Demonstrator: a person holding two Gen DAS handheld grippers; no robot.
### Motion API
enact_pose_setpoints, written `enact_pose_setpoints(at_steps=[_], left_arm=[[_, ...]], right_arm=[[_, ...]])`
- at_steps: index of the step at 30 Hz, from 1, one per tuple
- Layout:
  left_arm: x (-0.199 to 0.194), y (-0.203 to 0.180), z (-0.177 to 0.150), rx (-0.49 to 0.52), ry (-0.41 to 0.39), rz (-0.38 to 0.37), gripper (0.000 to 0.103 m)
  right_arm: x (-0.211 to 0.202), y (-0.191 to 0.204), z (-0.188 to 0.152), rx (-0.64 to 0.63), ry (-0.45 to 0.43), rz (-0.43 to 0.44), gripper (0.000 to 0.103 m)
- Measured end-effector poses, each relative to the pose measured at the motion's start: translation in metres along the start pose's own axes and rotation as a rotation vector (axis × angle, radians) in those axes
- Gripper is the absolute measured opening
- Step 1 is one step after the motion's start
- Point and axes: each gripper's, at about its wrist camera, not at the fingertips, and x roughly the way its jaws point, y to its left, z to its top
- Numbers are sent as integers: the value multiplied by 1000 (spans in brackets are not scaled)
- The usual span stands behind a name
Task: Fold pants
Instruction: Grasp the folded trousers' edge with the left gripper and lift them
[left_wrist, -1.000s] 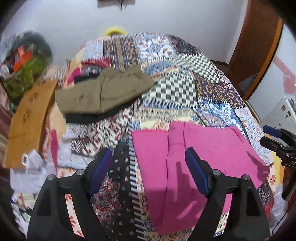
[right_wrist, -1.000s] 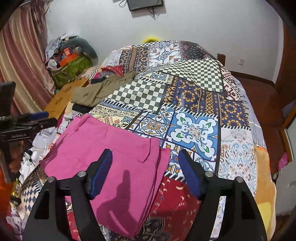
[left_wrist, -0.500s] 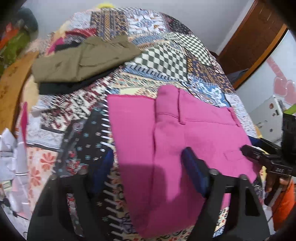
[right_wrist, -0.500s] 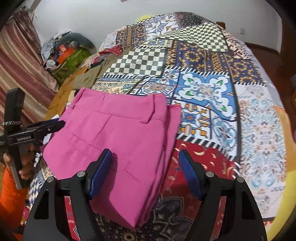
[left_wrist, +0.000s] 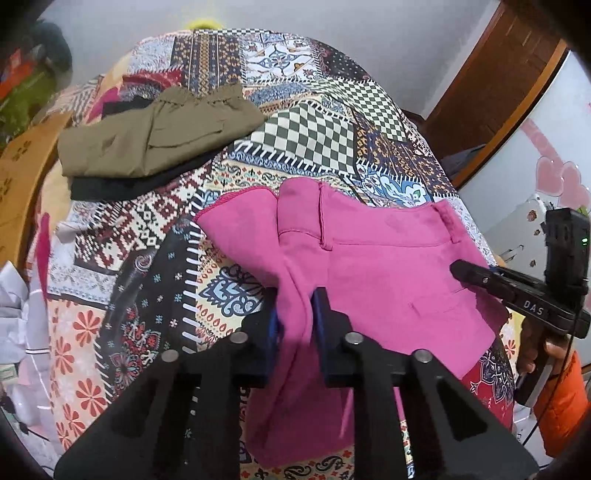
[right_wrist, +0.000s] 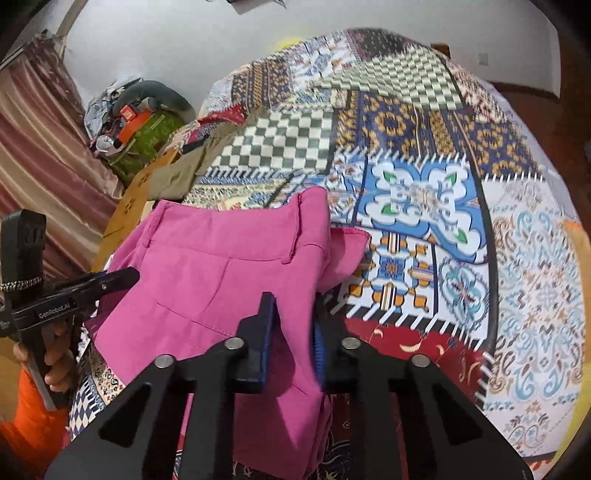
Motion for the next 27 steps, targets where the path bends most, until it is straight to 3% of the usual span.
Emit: enact_pose_setpoints(at_steps=[10,15,27], left_arm=[[-36,-2,19,24,-112,79,12],[-65,14,37,10,-212,123,12],[-82,75,91,-71,-332,237,12]], right_arm=[[-25,34,26,-117,-110,-24,11],[-29,60,54,-165,-173,-9,11],[16,116,126,-265,-238,18,11]])
